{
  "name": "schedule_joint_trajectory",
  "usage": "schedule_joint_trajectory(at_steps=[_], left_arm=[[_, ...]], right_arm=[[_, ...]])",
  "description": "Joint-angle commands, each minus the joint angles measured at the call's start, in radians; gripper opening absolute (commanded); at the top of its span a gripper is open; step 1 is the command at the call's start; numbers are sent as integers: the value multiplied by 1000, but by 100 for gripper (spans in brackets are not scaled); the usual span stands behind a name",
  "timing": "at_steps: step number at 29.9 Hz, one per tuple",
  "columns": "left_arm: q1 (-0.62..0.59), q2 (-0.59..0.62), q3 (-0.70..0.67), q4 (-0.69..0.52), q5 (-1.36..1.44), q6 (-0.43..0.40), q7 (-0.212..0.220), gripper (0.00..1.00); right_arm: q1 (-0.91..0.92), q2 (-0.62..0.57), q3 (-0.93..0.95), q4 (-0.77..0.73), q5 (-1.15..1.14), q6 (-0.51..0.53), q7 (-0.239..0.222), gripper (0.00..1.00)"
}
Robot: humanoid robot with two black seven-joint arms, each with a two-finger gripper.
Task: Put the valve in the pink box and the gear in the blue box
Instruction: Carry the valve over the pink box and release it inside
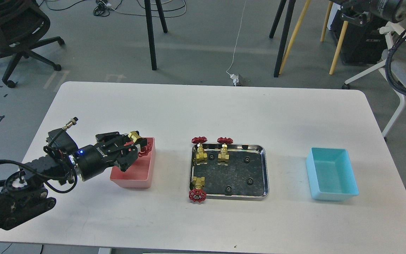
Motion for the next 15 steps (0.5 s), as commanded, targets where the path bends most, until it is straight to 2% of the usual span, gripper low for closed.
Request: schedule_joint_trajectory(at_steps=[1,6,8,10,15], left_arm=[[37,-5,-4,37,11,0,0,13],[53,-8,-9,81,6,0,0,20],[54,-15,-13,84,-3,0,0,32],[53,-32,-16,84,-5,0,0,49],[51,-52,-16,73,-54,0,0,71]], right_arm=[[0,3,0,-1,-9,0,0,99],[0,13,0,-1,-27,0,0,99],[0,13,0,-1,-27,0,0,99],[0,13,0,-1,-27,0,0,99],[-14,12,0,-1,-31,2,0,99]])
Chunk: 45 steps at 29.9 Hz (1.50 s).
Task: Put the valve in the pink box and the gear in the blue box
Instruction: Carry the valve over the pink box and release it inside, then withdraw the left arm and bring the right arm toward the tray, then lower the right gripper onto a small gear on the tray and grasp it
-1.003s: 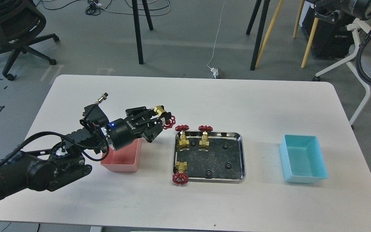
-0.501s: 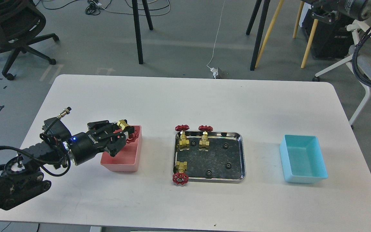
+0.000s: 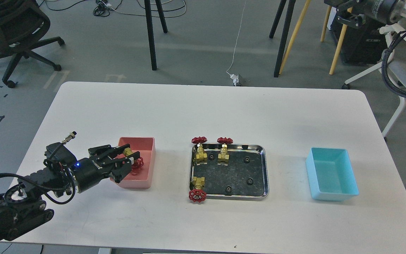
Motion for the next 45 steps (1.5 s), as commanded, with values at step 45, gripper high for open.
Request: schedule_joint_trajectory(at_steps=[45], left_arm=[[-781,-47,-442,258,-1194,-869,111,94]], right_arm=[[-10,97,-661,581,-984,7,86,99]])
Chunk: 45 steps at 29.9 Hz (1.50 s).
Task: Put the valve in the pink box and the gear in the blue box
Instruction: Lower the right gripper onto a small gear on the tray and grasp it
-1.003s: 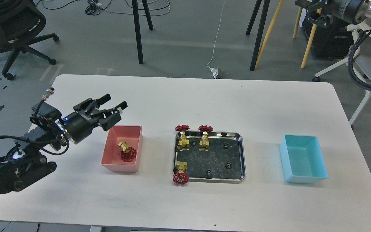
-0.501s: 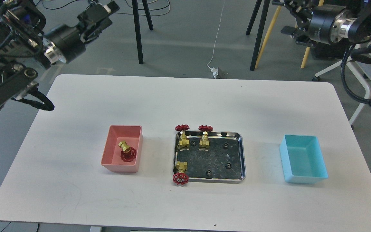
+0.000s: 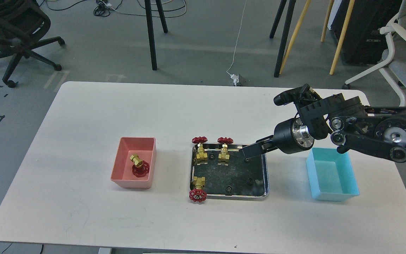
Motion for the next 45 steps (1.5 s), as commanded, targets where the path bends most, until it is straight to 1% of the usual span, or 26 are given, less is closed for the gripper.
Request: schedule_joint_trajectory(at_steps=[1,3,7,10,13,17,24,30,36,40,42,45], left_arm=[[-27,-9,2,3,0,65,-4,94],[-33,-9,2,5,0,84,-4,94],[-47,-9,0,5,0,90,-4,94],[-52,-5,0,5,0,105,-4,94],[-56,-3,0,6,0,118,-4,94],[-59,0,-1,18,0,125,-6,94],[-62,0,-3,26,-1,131,-6,94],[-64,2,-3,29,-1,136,-6,94],[-67,2,-4,41,-1,136,-7,94],[-75,0,-4,63,-1,136,-24,94],[-75,2,-4,64,-1,136,-24,94],[-79,2,-4,72,-1,136,-24,94]], right_arm=[[2,7,-27,1,-50,0,18,99],[-1,32,-45,1,-91,0,22,98],[-14,85,-91,-13,-134,0,36,98],[-21,119,-121,-68,-171,0,39,97],[-47,150,-122,-137,-177,0,39,95],[-70,207,-122,-227,-177,0,39,94],[-84,297,-127,-258,-180,0,39,94],[-86,305,-131,-264,-211,0,48,89],[-89,303,-133,-266,-212,0,55,82],[-89,305,-156,-269,-246,0,55,78],[-89,305,-162,-276,-249,0,55,74],[-90,305,-165,-279,-249,0,52,72]])
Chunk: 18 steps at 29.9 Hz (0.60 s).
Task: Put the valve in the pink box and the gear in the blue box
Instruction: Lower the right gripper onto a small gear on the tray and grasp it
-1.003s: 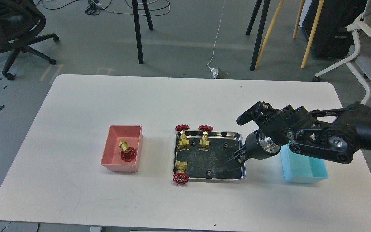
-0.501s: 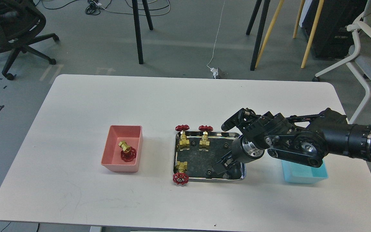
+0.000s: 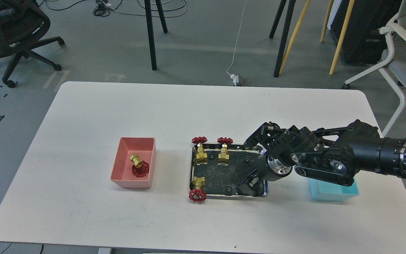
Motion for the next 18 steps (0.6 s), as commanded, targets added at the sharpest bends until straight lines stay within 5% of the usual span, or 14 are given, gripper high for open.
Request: schedule_joint_trajectory(at_steps=[1,18], left_arm=[[-4,0,0,9,0,0,-1,94],[-5,0,2,23,0,0,-1,94]], right_arm=[[-1,1,-4,-3,-2,0,-2,72],[1,27,-35,-7,-3,0,-4,54]])
